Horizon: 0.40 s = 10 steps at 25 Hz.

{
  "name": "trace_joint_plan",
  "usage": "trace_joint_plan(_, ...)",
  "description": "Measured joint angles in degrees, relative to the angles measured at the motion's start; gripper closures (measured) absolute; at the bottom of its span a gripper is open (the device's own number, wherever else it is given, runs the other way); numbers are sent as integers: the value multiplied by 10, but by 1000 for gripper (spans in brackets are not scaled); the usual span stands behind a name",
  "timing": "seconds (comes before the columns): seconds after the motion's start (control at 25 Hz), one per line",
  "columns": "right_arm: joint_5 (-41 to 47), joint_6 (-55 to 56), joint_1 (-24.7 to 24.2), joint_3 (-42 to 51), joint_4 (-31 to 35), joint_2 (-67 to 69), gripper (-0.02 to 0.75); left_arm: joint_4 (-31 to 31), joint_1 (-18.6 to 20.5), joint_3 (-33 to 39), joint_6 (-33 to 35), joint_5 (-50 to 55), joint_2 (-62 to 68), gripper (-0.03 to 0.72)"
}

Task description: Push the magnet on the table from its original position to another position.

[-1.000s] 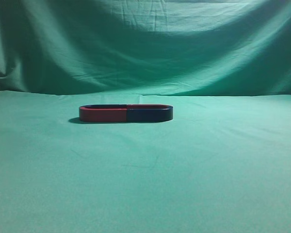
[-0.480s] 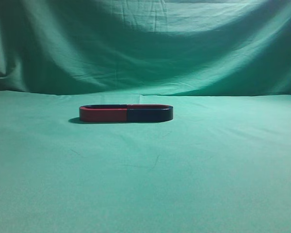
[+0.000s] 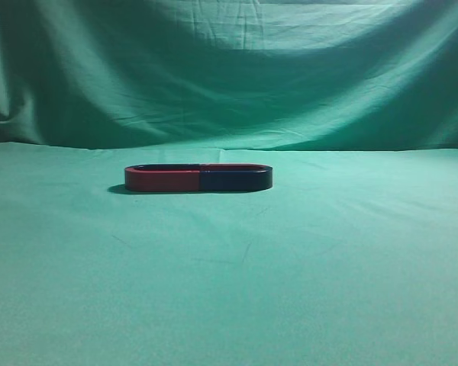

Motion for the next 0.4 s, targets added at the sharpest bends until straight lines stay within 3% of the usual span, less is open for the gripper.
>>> trace_joint_plan(0.4, -1, 0, 0, 0, 0, 0, 738, 0, 0, 0, 0, 0, 0, 316)
